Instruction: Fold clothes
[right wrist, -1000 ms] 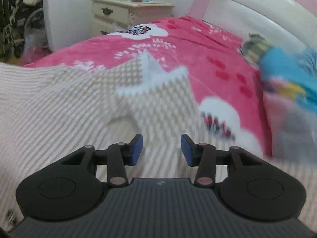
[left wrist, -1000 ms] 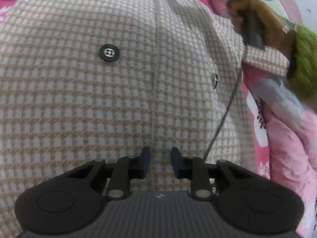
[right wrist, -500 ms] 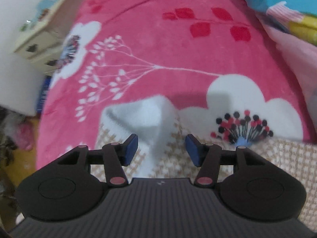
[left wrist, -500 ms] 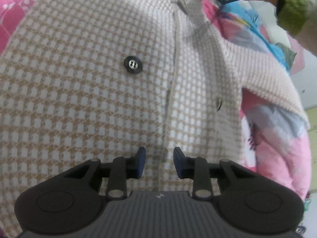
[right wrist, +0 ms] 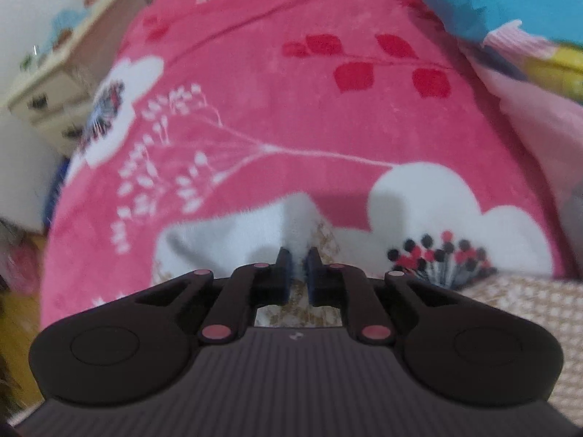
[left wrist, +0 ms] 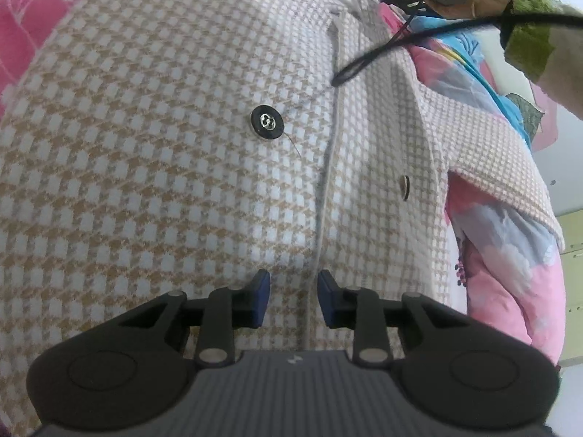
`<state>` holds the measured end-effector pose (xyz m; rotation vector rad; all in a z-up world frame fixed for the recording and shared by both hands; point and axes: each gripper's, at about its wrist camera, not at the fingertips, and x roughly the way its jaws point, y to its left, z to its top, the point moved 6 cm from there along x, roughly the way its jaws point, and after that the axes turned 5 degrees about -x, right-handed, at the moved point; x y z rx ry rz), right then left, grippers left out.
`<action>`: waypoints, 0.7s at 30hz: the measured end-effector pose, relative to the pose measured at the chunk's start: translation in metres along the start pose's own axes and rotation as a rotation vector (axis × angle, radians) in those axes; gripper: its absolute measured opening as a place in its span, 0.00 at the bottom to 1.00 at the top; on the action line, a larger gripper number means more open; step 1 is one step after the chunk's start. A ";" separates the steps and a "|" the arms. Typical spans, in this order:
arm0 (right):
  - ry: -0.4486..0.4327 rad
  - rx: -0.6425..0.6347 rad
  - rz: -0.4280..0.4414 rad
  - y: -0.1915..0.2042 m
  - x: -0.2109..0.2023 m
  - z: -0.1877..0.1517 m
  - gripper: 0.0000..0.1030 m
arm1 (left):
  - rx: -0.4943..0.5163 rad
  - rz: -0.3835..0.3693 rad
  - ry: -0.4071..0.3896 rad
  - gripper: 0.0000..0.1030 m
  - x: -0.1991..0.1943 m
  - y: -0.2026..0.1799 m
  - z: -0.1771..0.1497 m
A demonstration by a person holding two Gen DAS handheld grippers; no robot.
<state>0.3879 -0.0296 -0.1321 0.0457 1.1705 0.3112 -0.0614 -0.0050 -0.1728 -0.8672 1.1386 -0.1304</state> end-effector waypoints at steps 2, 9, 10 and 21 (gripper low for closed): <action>-0.009 0.028 0.027 -0.001 0.011 0.000 0.07 | 0.005 0.009 0.006 0.28 0.002 0.000 -0.002; -0.153 0.119 0.211 -0.032 -0.016 -0.005 0.28 | 0.037 0.038 0.004 0.28 0.000 -0.003 -0.004; -0.205 0.131 0.250 -0.039 -0.033 -0.005 0.28 | 0.042 0.040 0.003 0.28 -0.002 -0.003 -0.005; -0.334 0.006 0.474 -0.183 -0.261 -0.110 0.26 | 0.128 0.105 0.024 0.27 -0.023 0.002 -0.009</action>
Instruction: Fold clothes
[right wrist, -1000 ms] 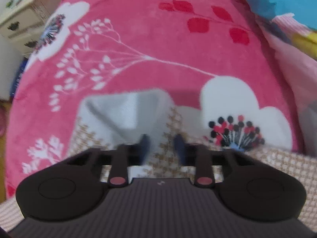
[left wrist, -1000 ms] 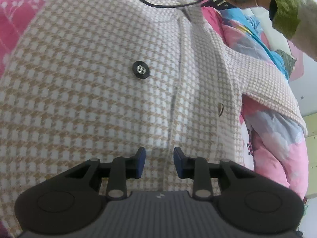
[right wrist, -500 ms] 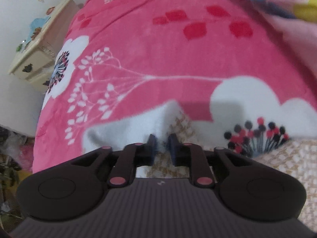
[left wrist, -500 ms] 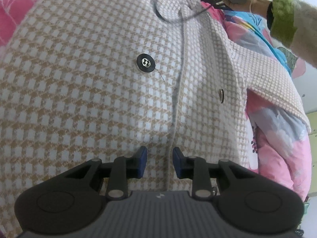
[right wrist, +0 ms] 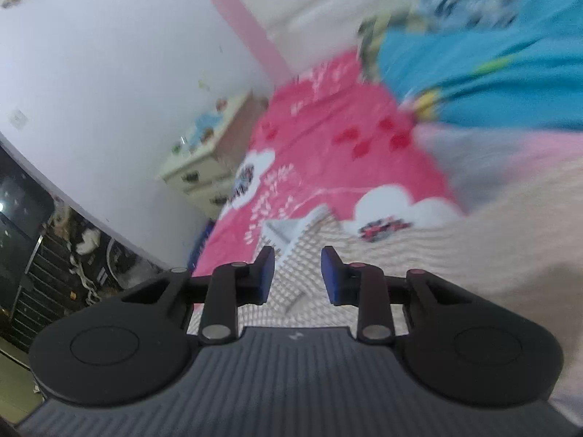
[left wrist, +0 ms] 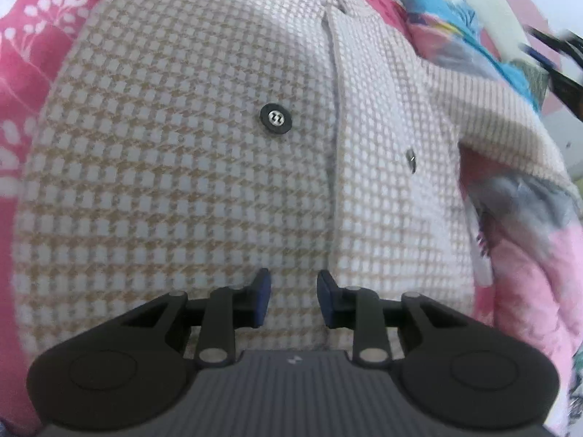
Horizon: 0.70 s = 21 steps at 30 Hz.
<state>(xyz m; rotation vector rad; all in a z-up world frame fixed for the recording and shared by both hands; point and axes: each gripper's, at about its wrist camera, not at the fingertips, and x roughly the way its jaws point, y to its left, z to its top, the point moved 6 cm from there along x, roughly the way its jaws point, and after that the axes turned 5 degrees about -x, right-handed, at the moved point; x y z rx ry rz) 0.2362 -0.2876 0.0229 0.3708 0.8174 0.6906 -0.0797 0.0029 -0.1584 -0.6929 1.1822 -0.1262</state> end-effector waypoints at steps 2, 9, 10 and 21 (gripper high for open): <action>-0.029 -0.044 -0.011 -0.010 -0.056 -0.001 0.26 | 0.032 0.014 -0.002 0.27 -0.003 -0.002 -0.001; 0.268 -0.480 -0.052 -0.011 -0.153 -0.071 0.28 | 0.214 -0.026 -0.021 0.27 -0.019 -0.047 -0.012; 0.340 -0.549 -0.062 -0.011 -0.153 -0.095 0.28 | 0.252 -0.037 -0.006 0.27 -0.019 -0.057 -0.019; 0.648 -0.854 0.039 -0.004 -0.084 -0.338 0.24 | 0.617 0.104 0.201 0.25 0.027 -0.097 -0.110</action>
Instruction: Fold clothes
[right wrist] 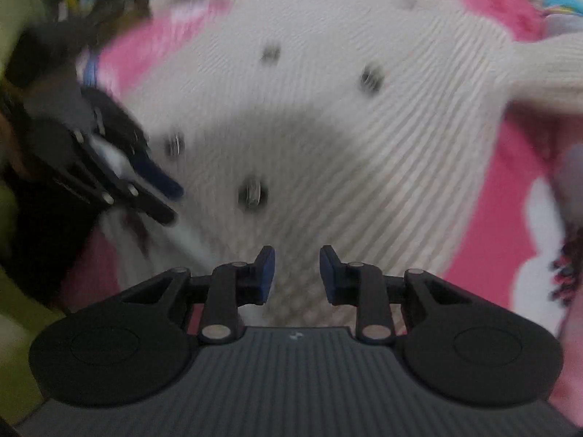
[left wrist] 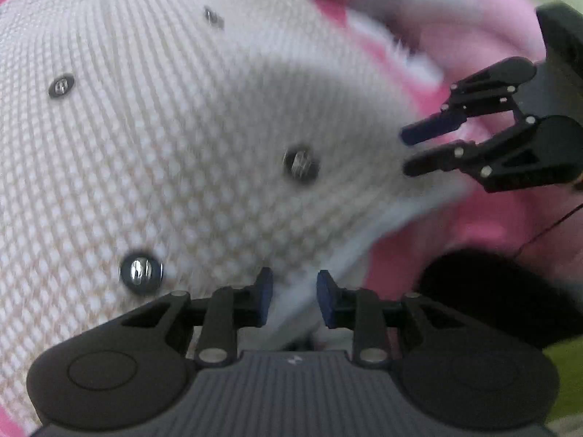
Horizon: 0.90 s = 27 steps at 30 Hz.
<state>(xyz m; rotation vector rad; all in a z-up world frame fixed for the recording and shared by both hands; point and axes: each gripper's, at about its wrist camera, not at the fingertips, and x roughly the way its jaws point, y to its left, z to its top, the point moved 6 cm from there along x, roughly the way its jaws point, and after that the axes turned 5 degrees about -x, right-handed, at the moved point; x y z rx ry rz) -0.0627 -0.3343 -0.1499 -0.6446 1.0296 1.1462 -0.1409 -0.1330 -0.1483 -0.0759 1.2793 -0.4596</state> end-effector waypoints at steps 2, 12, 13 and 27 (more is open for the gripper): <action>0.137 -0.067 -0.057 0.004 0.031 -0.042 0.24 | -0.020 -0.003 0.011 0.25 -0.004 0.001 0.000; -0.194 0.084 -0.120 -0.031 -0.022 0.013 0.24 | -0.086 0.000 -0.045 0.29 -0.026 0.007 0.030; -0.232 0.104 -0.133 -0.038 -0.017 0.020 0.26 | -0.101 0.013 -0.030 0.29 -0.019 0.012 0.028; -0.302 0.471 -0.235 -0.129 -0.044 0.040 0.27 | -0.158 -0.055 -0.183 0.28 -0.031 0.040 0.113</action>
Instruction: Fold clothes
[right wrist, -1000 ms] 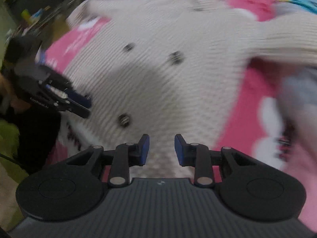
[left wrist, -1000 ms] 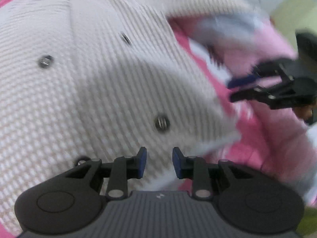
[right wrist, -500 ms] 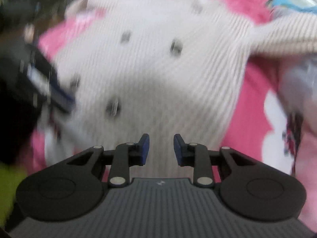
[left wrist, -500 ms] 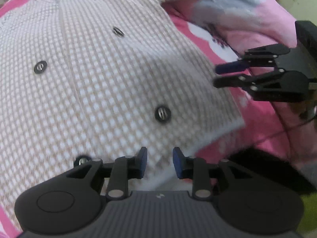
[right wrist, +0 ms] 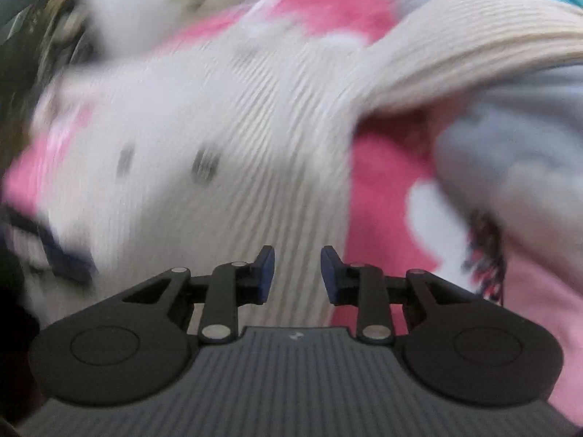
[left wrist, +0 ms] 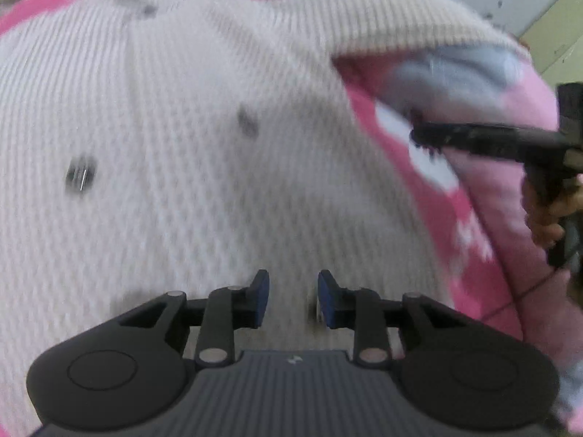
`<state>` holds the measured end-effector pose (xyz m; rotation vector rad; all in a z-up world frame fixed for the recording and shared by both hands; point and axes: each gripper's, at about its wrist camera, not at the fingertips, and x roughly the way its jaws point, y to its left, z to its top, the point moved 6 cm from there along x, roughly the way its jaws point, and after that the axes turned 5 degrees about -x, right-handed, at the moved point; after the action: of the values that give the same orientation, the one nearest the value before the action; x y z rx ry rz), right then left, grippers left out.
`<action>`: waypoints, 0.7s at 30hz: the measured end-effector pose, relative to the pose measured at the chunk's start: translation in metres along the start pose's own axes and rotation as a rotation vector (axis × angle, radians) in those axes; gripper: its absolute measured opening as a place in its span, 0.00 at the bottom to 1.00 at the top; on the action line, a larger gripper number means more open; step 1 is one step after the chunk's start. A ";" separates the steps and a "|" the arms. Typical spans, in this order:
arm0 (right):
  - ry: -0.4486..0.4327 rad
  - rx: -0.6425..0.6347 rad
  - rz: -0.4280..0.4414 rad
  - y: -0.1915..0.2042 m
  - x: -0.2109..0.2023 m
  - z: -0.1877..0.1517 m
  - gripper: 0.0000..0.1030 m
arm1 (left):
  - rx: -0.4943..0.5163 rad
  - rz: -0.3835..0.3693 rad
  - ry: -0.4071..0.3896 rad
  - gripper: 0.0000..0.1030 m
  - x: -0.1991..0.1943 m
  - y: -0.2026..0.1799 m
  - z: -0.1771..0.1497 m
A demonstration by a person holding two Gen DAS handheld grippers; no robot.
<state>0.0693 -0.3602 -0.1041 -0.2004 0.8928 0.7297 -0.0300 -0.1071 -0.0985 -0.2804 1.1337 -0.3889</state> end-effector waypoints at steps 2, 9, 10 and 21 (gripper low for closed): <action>-0.115 0.178 -0.025 -0.023 -0.018 0.026 0.27 | -0.002 -0.003 -0.059 0.28 0.010 -0.005 0.032; -0.500 0.708 -0.198 -0.143 -0.123 0.050 0.51 | 0.001 -0.082 -0.197 0.29 0.079 -0.048 0.130; -0.532 0.766 -0.233 -0.159 -0.131 0.047 0.53 | -0.009 -0.086 -0.183 0.29 0.095 -0.052 0.133; -0.574 0.991 -0.193 -0.262 -0.113 0.057 0.45 | -0.158 -0.037 -0.111 0.26 0.153 -0.029 0.113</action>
<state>0.2303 -0.5860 -0.0162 0.7608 0.5799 0.0838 0.1254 -0.1980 -0.1667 -0.4567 1.0526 -0.3128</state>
